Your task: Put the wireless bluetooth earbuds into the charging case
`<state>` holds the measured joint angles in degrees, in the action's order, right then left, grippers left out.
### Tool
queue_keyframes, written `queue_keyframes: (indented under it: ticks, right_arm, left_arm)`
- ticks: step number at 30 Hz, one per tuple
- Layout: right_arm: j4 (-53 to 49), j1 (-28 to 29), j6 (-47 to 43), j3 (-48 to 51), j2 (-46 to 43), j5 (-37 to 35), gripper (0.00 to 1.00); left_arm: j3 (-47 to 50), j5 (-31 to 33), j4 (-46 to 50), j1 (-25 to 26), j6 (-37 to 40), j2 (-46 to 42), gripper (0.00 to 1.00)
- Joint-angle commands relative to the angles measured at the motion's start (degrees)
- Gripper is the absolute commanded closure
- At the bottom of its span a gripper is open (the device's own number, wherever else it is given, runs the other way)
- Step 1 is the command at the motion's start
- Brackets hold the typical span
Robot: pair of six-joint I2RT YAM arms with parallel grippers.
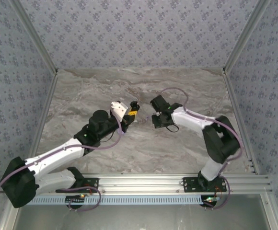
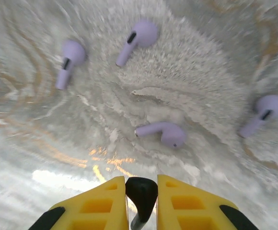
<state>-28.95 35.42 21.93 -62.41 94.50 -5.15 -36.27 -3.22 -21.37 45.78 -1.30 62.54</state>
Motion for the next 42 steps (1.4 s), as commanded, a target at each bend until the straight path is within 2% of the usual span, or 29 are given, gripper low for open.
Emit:
queue_keyframes:
  ticks: [1,7,14,28,42]
  right_arm:
    - [2.5,-0.4,-1.6,1.8,-9.9,-1.0,0.81]
    - [8.5,-0.8,-3.5,5.7,-27.9,1.9,0.81]
    - [17.0,-1.1,-4.2,8.3,-38.9,9.4,0.81]
    - [24.6,-0.8,0.0,7.5,-36.2,16.5,0.81]
    - [24.1,0.5,-0.1,8.0,-33.0,16.7,0.8]
  left_arm:
    - [-3.3,-2.5,-4.1,0.3,-1.6,2.2,1.0]
    - [-5.3,-6.4,-8.0,0.2,-4.5,7.3,1.0]
    - [-7.5,-11.6,-13.1,0.2,-7.4,12.6,1.0]
    - [-7.6,-17.8,-16.1,0.3,-8.2,13.8,1.0]
    - [-7.6,-17.7,-16.1,0.3,-8.1,13.9,1.0]
